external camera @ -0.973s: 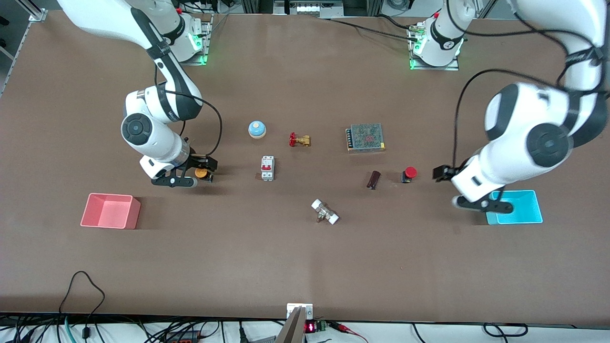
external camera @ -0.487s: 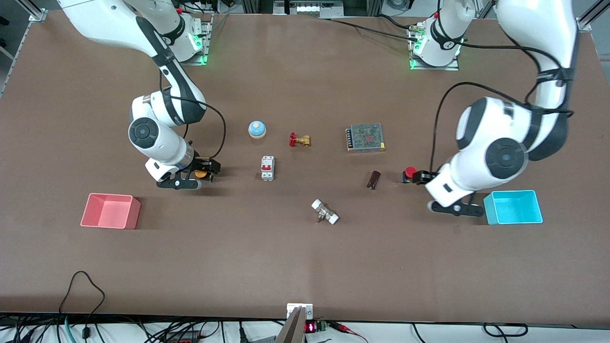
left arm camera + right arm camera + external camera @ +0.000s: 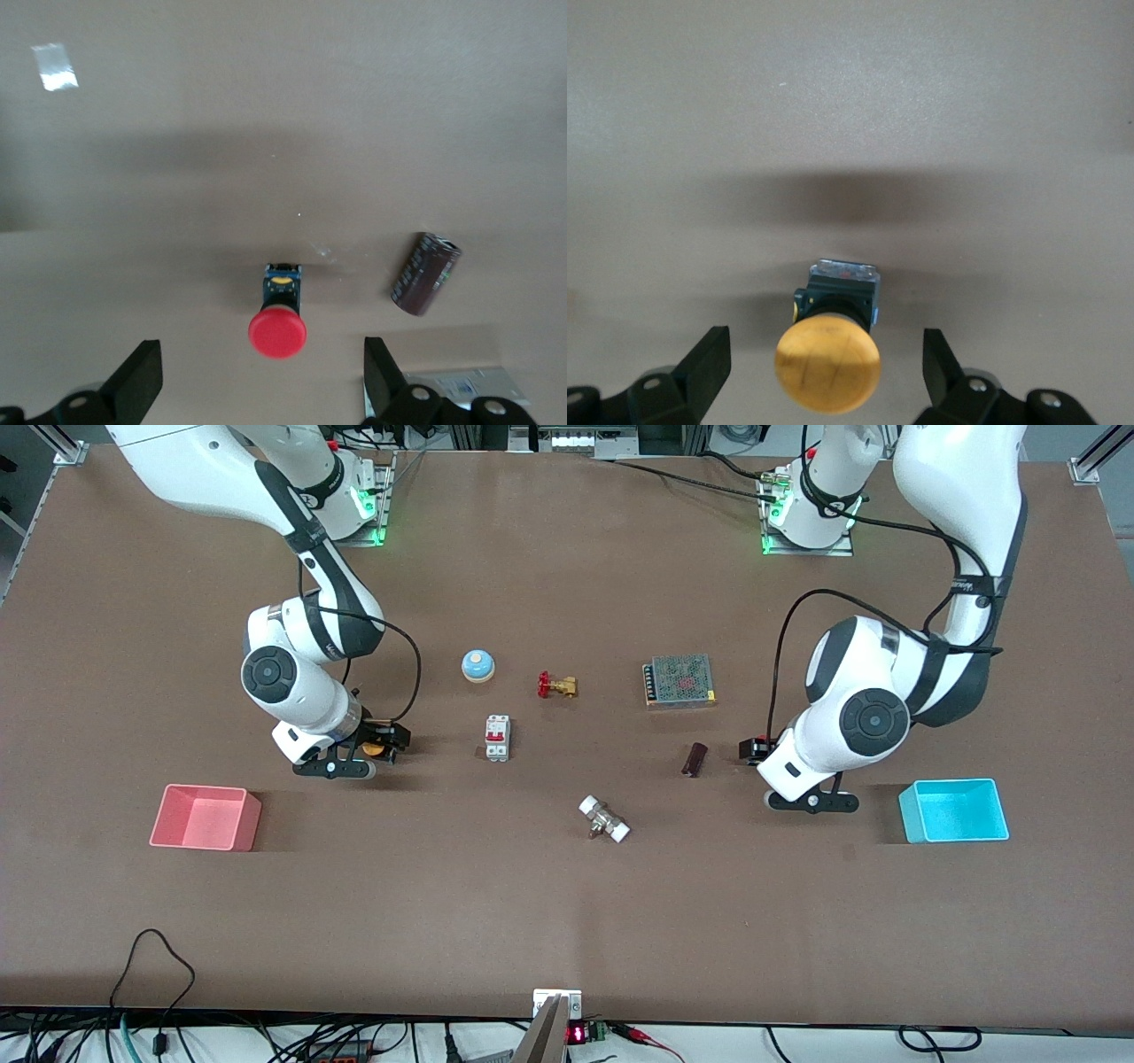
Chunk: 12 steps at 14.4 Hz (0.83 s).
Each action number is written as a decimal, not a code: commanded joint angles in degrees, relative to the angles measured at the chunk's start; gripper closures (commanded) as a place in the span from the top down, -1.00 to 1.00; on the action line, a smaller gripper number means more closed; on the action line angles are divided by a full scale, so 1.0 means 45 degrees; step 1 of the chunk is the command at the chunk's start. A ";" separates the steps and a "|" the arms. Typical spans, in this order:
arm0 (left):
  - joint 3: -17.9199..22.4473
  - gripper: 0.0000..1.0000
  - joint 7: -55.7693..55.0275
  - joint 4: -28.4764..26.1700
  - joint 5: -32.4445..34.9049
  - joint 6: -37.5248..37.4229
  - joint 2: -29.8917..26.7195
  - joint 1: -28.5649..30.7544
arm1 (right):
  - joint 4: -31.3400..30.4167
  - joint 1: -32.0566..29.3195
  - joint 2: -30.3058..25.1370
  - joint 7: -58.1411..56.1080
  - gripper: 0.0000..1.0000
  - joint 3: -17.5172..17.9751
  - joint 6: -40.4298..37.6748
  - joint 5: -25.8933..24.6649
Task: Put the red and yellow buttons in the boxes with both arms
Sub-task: 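Close the right gripper on the yellow button while the left gripper descends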
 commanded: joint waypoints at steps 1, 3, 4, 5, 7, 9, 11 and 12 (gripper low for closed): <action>0.0058 1.00 -0.0150 -0.2075 -0.0135 0.1731 -0.0799 -0.0048 | 0.0051 -0.0133 0.0137 0.0227 0.38 0.0136 0.0224 -0.0282; 0.0058 1.00 -0.0150 -0.2743 -0.0135 0.2418 -0.0937 -0.0106 | 0.0031 -0.0133 0.0156 0.0227 0.11 0.0136 0.0224 -0.0282; 0.0058 1.00 -0.0169 -0.2958 -0.0135 0.2711 -0.0937 -0.0126 | 0.0031 -0.0133 0.0156 0.0208 -0.07 0.0136 0.0205 -0.0282; 0.0058 1.00 -0.0169 -0.3153 -0.0135 0.3042 -0.0918 -0.0107 | 0.0050 -0.0133 0.0175 0.0208 -0.25 0.0136 0.0205 -0.0282; 0.0077 1.00 -0.0150 -0.3389 -0.0135 0.3493 -0.0782 -0.0087 | 0.0051 -0.0133 0.0176 0.0169 -0.46 0.0136 0.0205 -0.0282; 0.0077 1.00 -0.0150 -0.3914 -0.0135 0.4486 -0.0723 -0.0048 | 0.0089 -0.0153 0.0156 0.0130 -0.47 0.0136 0.0166 -0.0282; 0.0077 1.00 -0.0150 -0.4209 -0.0116 0.5367 -0.0548 -0.0068 | 0.0303 -0.0211 -0.0174 -0.0026 -0.47 0.0136 -0.0163 -0.0282; 0.0077 1.00 -0.0130 -0.4249 -0.0115 0.5563 -0.0469 -0.0068 | 0.0594 -0.0366 -0.0601 -0.0085 -0.47 0.0098 -0.0901 -0.0262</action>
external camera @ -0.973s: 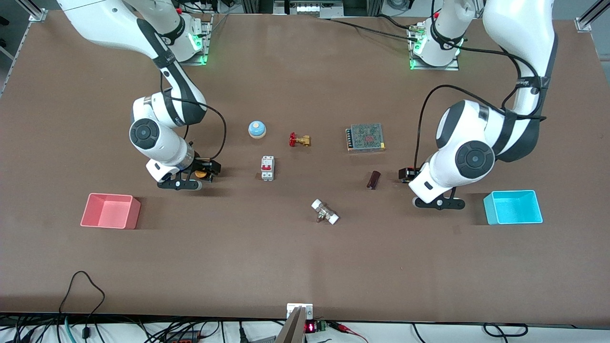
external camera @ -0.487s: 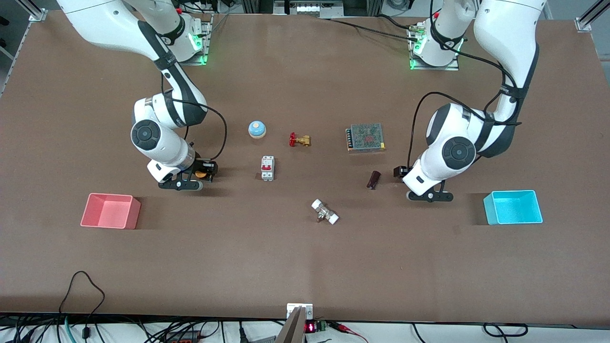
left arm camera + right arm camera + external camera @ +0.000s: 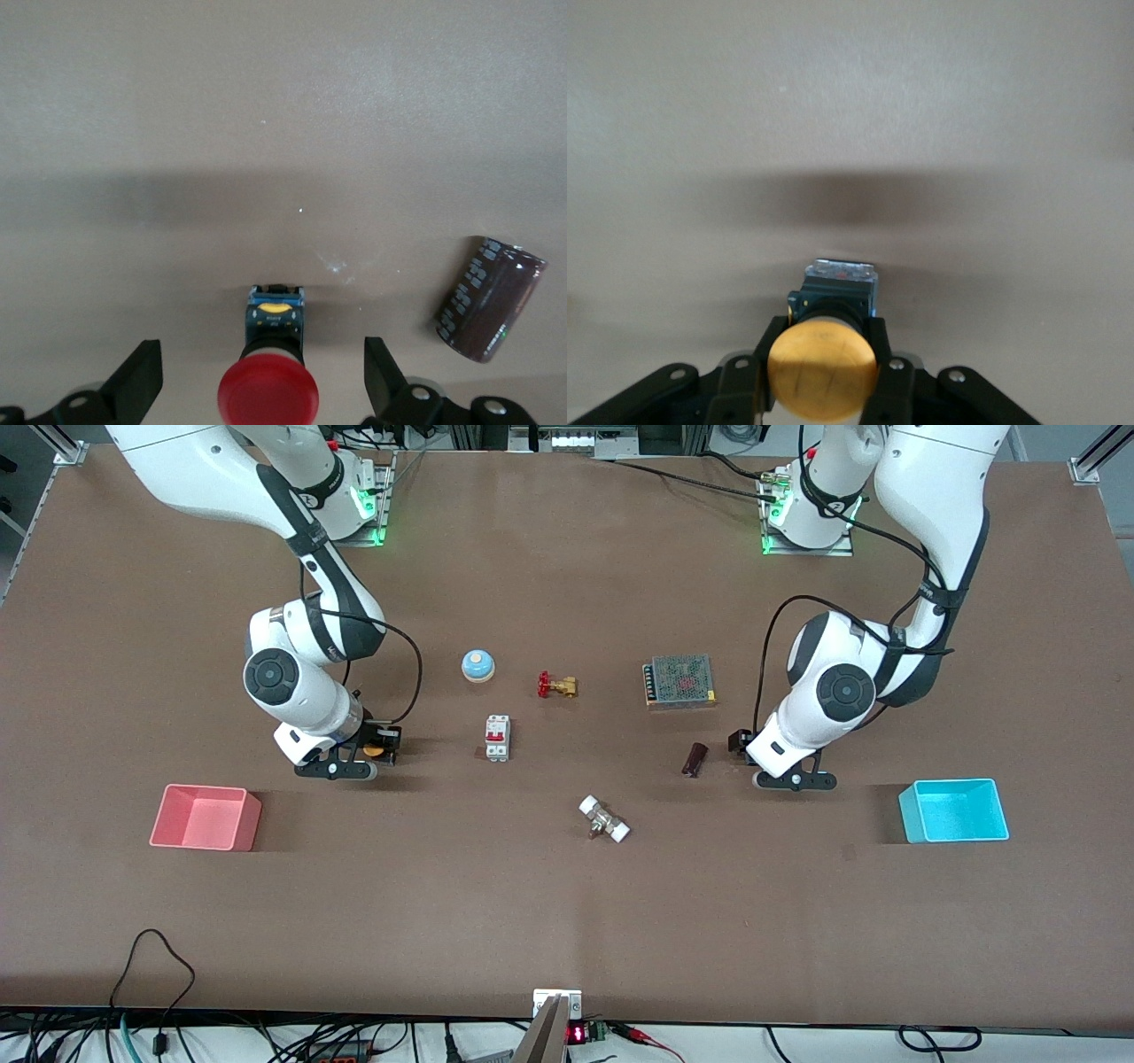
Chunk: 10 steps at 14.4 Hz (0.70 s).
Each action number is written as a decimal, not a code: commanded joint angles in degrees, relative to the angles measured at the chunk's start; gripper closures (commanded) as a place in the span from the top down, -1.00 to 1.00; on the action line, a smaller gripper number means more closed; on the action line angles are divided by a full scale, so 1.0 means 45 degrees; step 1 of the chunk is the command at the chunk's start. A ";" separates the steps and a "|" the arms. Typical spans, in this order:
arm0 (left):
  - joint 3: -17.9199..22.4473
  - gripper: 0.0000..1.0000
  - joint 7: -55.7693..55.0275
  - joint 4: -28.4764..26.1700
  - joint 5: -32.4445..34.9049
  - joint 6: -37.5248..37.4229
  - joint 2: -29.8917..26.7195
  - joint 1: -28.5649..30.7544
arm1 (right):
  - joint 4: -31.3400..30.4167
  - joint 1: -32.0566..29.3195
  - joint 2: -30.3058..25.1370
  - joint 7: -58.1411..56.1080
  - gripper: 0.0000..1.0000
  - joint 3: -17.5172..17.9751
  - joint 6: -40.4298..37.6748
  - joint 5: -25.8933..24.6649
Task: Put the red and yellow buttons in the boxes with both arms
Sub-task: 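Close the right gripper on the yellow button while the left gripper descends, then carry the yellow button to the pink box while the left gripper carries red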
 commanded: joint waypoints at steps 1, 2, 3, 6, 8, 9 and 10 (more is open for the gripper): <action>0.0065 1.00 0.0009 -0.0445 -0.0115 0.0682 -0.0134 -0.0048 | 0.0795 -0.0579 -0.1065 -0.0237 -0.47 0.0084 -0.1690 -0.0198; 0.0065 0.87 0.0028 -0.0522 -0.0115 0.0721 -0.0056 -0.0067 | 0.1283 -0.1027 -0.1494 -0.0877 -0.47 0.0007 -0.2588 -0.0198; 0.0065 0.69 0.0048 -0.0562 -0.0115 0.0857 -0.0036 -0.0067 | 0.2042 -0.1650 -0.1750 -0.1889 -0.47 -0.0052 -0.3486 -0.0121; 0.0065 -0.08 0.0146 -0.0621 -0.0115 0.0976 0.0003 -0.0067 | 0.4621 -0.2533 -0.1558 -0.4118 -0.47 -0.0850 -0.6691 -0.0004; 0.0065 -0.24 0.0146 -0.0621 -0.0115 0.0976 0.0003 -0.0087 | 0.5173 -0.2807 -0.1440 -0.5312 -0.47 -0.1593 -0.7167 0.0055; 0.0065 -0.45 0.0146 -0.0621 -0.0115 0.0976 0.0022 -0.0067 | 0.5348 -0.2944 -0.1188 -0.5703 -0.47 -0.1905 -0.7071 0.0036; 0.0065 -0.50 0.0146 -0.0621 -0.0115 0.0976 0.0003 -0.0087 | 0.5563 -0.3061 -0.0818 -0.6075 -0.47 -0.2237 -0.6954 0.0075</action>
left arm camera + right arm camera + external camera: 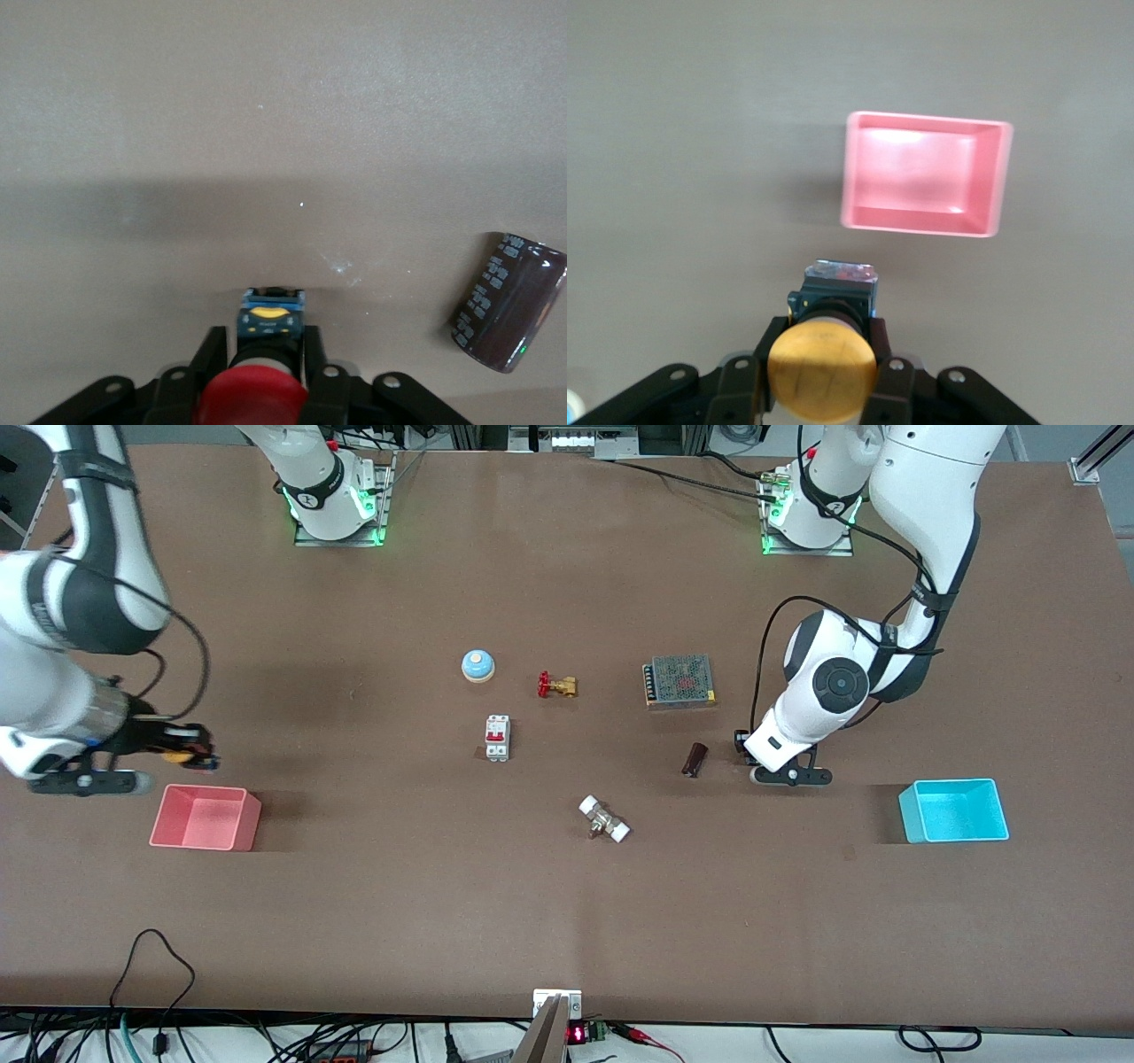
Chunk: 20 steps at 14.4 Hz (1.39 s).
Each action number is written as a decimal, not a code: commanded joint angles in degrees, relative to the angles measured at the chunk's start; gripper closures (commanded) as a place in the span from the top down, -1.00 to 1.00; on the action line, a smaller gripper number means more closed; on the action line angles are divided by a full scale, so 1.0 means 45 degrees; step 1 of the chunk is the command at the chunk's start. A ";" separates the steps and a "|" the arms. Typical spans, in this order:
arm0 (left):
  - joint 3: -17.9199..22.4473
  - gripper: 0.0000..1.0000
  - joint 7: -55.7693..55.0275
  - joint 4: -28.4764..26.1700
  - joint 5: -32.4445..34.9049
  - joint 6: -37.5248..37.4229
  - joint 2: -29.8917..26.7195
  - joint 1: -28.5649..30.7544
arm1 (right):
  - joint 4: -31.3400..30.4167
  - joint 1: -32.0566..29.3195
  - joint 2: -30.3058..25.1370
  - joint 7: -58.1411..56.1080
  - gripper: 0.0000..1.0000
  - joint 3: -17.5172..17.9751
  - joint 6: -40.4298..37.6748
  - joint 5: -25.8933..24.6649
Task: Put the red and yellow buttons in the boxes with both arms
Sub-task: 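Carry the yellow button to the pink box while the left gripper carries red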
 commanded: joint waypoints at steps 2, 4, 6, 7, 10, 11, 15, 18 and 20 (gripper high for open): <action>0.0066 -0.64 0.0178 -0.0062 -0.0116 0.0045 -0.0162 -0.0082 | 0.1001 -0.0216 0.1657 -0.0972 -0.47 -0.0692 0.0521 0.0113; 0.0182 -0.67 0.0430 0.0191 -0.0116 -0.0480 -0.0376 -0.0063 | 0.1021 -0.0295 0.2398 -0.0973 -0.47 -0.0712 0.1729 0.0094; 0.0396 -0.67 0.1112 0.1551 -0.0116 -0.2444 -0.0533 0.0248 | 0.1001 -0.0393 0.3141 -0.0954 -0.47 -0.0712 0.2921 0.0210; 0.0514 -0.67 0.1502 0.2449 -0.0096 -0.3558 -0.0514 0.0346 | 0.1001 -0.0412 0.3435 -0.0953 -0.47 -0.0693 0.3372 0.0308; 0.0982 -0.67 0.2169 0.4056 0.0292 -0.5441 -0.0455 0.0620 | 0.0982 -0.0393 0.3847 -0.0973 -0.47 -0.0674 0.4039 0.0543; 0.1022 -0.67 0.2306 0.4331 0.0817 -0.5677 -0.0455 0.0756 | 0.0962 -0.0393 0.3925 -0.0973 -0.47 -0.0654 0.4060 0.0543; 0.1023 -0.66 0.4252 0.4918 0.1291 -0.5874 -0.0436 0.2217 | 0.0846 -0.0354 0.4335 -0.0973 -0.46 -0.0576 0.4585 0.0641; 0.1022 -0.65 0.6170 0.5192 0.1310 -0.5719 -0.0125 0.3742 | 0.0651 -0.0334 0.4473 -0.0973 -0.45 -0.0576 0.4665 0.0641; 0.1023 -0.65 0.6311 0.5483 0.1329 -0.5660 0.0265 0.4173 | 0.0533 -0.0334 0.4473 -0.0973 -0.45 -0.0595 0.4763 0.0660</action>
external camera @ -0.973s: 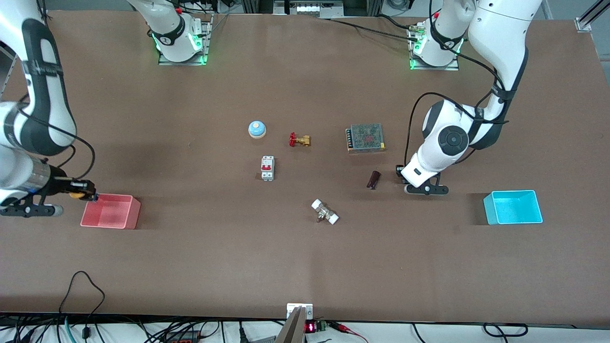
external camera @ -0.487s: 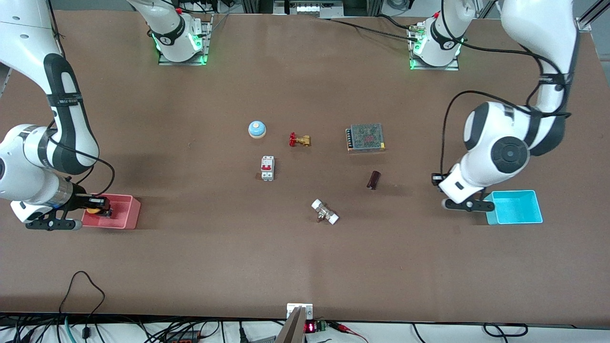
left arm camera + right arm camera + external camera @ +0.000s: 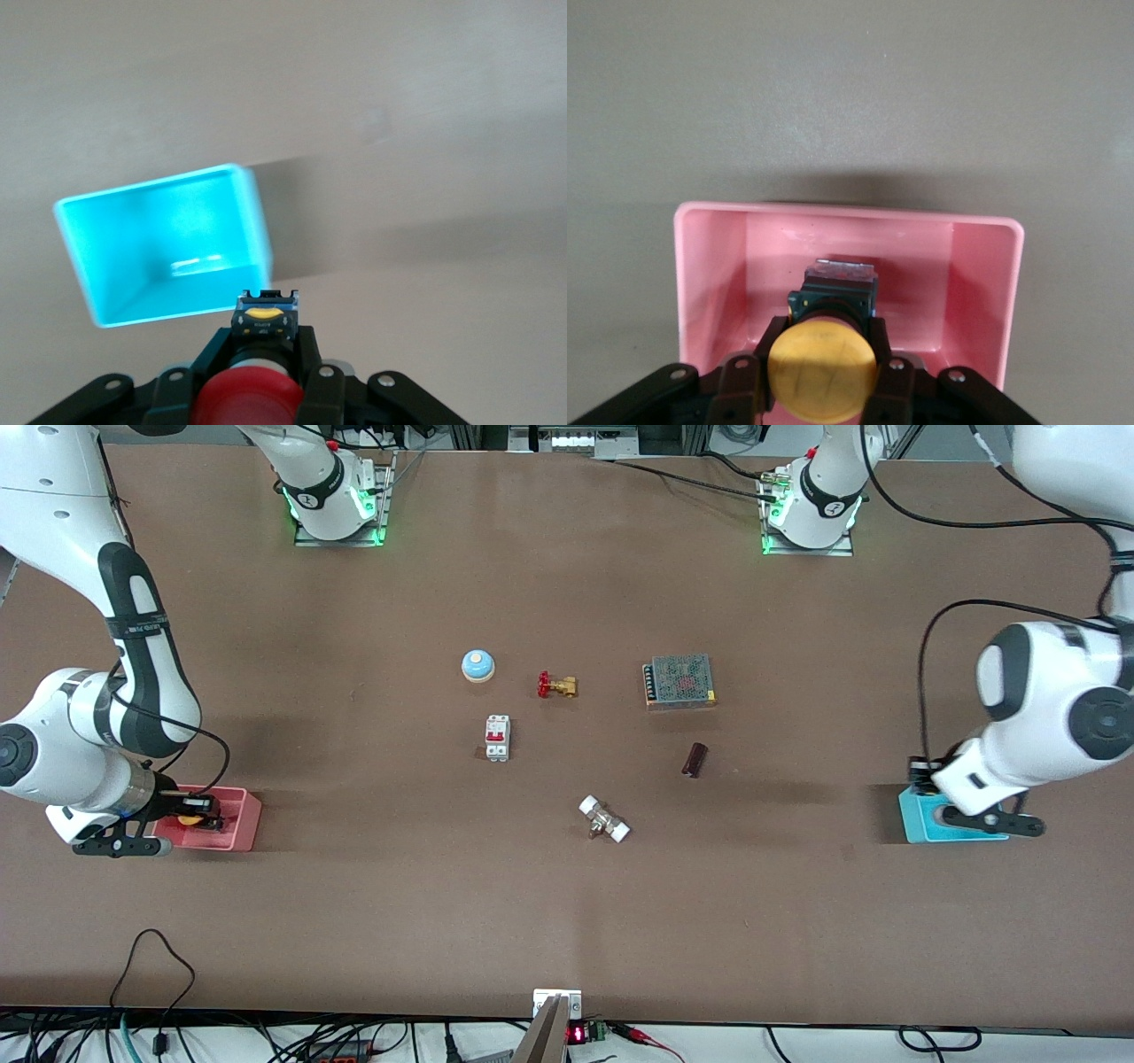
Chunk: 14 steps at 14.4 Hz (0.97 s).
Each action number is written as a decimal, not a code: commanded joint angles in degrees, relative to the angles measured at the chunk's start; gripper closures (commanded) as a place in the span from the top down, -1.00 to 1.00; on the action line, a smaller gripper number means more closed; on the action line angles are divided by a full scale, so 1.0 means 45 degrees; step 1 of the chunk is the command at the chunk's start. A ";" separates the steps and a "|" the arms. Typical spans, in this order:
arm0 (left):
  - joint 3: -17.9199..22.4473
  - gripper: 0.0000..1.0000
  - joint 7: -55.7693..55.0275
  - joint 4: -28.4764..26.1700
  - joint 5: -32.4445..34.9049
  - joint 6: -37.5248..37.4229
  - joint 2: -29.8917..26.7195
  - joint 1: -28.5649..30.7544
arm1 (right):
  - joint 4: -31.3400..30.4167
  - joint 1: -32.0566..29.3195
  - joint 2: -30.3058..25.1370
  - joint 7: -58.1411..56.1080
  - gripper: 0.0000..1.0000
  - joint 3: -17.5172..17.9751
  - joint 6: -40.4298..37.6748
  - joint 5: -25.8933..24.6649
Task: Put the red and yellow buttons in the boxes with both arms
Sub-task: 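Lower both buttons into their boxes and open both grippers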
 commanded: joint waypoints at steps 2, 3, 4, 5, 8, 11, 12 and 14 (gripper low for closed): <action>-0.0128 -0.60 0.0343 0.1465 0.0670 -0.0091 0.1356 0.0691 | -0.0168 -0.0054 -0.0019 -0.0229 -0.44 0.0066 0.0280 0.0305; -0.0128 -0.60 0.0343 0.1759 0.0653 -0.0071 0.1669 0.0848 | -0.0168 -0.0054 0.0040 -0.0229 -0.37 0.0066 0.0319 0.0305; -0.0128 -0.60 0.0362 0.1936 0.0653 0.0200 0.1924 0.1004 | -0.0168 -0.0054 0.0079 -0.0229 -0.34 0.0066 0.0339 0.0305; -0.0147 -0.60 0.0362 0.1938 0.0634 0.0628 0.2100 0.1122 | -0.0168 -0.0054 0.0118 -0.0229 -0.20 0.0066 0.0436 0.0305; -0.0167 -0.61 0.0362 0.1821 0.0478 0.1099 0.2569 0.1415 | -0.0207 -0.0054 0.0157 -0.0229 -0.01 0.0066 0.0534 0.0305; -0.0245 -0.61 0.0362 0.1568 0.0439 0.1548 0.2863 0.1727 | -0.0207 -0.0054 0.0157 -0.0229 0.54 0.0066 0.0534 0.0305; -0.0265 -0.61 0.0362 0.1374 0.0245 0.1743 0.2902 0.1825 | -0.0207 -0.0054 0.0157 -0.0229 0.62 0.0066 0.0534 0.0305; -0.0265 -0.61 0.0362 0.0983 -0.0088 0.2173 0.2922 0.1826 | -0.0207 -0.0035 0.0138 -0.0229 0.83 0.0066 0.0534 0.0305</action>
